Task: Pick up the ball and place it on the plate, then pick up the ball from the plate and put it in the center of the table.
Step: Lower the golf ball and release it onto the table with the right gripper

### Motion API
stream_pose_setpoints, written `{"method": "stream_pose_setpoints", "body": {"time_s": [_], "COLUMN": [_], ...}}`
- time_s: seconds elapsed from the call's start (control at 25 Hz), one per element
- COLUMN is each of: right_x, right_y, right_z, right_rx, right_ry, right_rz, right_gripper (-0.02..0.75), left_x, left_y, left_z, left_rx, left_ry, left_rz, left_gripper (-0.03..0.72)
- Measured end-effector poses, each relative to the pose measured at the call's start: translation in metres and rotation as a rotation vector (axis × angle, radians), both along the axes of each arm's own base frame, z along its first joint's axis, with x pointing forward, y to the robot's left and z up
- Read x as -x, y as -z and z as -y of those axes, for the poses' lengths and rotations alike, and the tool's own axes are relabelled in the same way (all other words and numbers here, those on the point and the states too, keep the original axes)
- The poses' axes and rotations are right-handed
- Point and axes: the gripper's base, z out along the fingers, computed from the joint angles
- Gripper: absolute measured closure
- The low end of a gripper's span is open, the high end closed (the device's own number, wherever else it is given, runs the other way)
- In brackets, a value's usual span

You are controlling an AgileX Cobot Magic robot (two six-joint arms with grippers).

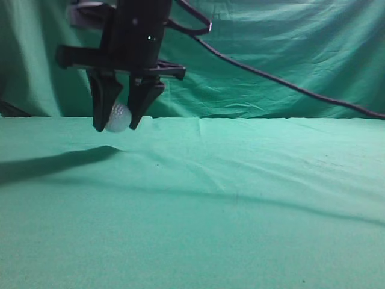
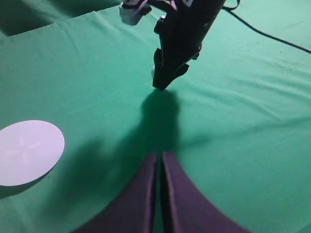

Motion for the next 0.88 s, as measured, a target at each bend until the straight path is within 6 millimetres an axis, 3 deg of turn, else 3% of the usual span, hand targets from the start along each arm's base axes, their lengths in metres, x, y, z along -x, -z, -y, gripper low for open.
{"method": "stream_pose_setpoints", "body": {"time_s": [0.32,0.48,0.56,0.68,0.88], "right_x": [-0.004,-0.004,-0.002,0.001,0.015], "right_y": [0.020,0.019,0.008,-0.027,-0.115], "right_z": [-0.004,-0.004,-0.002,0.002,0.020], "right_rx": [0.010,0.010,0.022,0.037,0.000], "right_ry": [0.000,-0.001,-0.005,-0.013,0.018], "right_rz": [-0.006,-0.006,-0.017,-0.020,0.053], "right_gripper": [0.402,0.217,0.213,0.213,0.494], "left_x": [0.000,0.000,0.000,0.000,0.000], "left_y": [0.000,0.000,0.000,0.000,0.000], "left_z": [0.000,0.000,0.000,0.000,0.000], "left_rx": [0.000,0.000,0.000,0.000,0.000], "left_ry": [0.000,0.000,0.000,0.000,0.000], "left_rz": [0.000,0.000,0.000,0.000,0.000], "left_gripper": [0.688,0.688,0.688,0.688,0.688]}}
